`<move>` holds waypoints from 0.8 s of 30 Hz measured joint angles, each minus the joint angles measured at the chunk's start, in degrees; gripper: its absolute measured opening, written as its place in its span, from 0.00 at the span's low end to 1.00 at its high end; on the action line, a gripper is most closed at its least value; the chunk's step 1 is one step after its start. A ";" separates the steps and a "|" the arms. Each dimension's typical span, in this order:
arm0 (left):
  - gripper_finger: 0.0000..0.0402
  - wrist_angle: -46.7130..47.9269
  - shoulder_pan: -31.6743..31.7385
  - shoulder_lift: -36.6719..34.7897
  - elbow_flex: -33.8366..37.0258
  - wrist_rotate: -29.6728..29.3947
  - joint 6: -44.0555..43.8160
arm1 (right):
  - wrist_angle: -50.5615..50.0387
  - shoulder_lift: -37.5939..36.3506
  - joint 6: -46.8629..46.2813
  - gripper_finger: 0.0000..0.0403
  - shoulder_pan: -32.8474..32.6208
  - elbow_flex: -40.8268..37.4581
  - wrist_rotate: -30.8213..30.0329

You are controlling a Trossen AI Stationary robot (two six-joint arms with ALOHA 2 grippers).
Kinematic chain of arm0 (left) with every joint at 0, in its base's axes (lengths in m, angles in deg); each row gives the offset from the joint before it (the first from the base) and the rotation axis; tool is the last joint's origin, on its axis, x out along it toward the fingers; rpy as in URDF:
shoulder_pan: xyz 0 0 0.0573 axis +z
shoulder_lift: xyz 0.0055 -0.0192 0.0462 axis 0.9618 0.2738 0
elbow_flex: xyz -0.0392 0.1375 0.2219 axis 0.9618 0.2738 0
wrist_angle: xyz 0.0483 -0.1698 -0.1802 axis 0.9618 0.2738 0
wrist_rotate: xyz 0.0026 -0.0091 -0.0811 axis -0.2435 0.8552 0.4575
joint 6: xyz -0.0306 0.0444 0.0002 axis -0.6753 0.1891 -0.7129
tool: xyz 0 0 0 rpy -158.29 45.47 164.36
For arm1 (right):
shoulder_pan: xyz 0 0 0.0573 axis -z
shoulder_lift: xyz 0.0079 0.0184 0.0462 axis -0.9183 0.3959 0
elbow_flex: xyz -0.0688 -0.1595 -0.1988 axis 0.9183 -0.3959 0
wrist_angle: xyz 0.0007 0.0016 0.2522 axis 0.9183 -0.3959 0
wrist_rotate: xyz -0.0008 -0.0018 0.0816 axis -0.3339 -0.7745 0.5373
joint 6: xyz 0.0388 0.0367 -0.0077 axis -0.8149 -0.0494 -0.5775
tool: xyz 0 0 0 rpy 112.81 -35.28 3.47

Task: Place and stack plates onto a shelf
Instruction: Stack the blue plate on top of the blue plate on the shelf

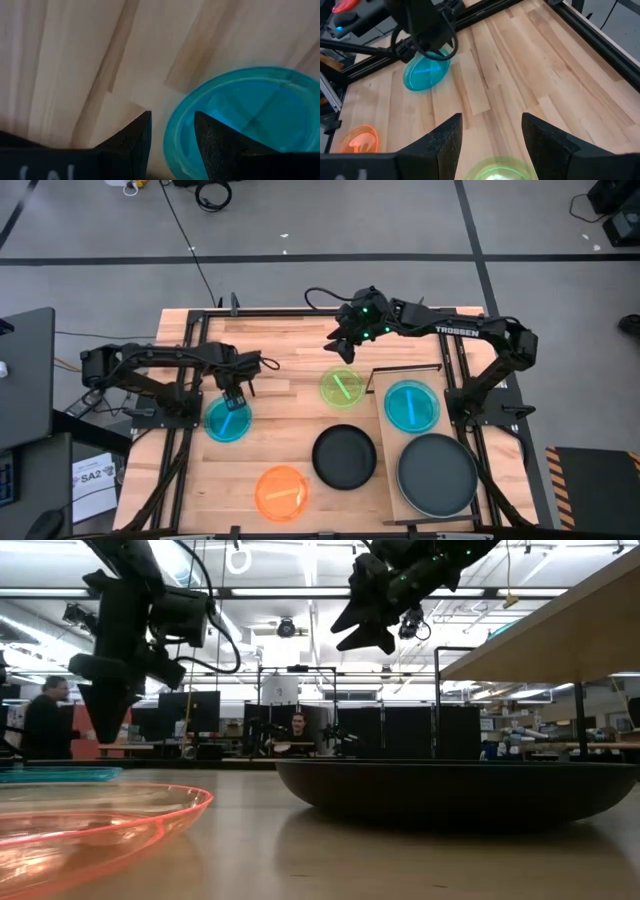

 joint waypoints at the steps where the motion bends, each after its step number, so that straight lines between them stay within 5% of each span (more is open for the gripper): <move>1: 0.39 0.28 0.58 0.00 0.00 0.00 0.00 | -0.01 -0.01 0.01 0.52 0.00 0.00 0.17; 24: 0.39 -2.12 6.24 4.24 0.33 8.82 4.73 | 0.04 -0.03 0.01 0.52 -0.07 0.00 0.37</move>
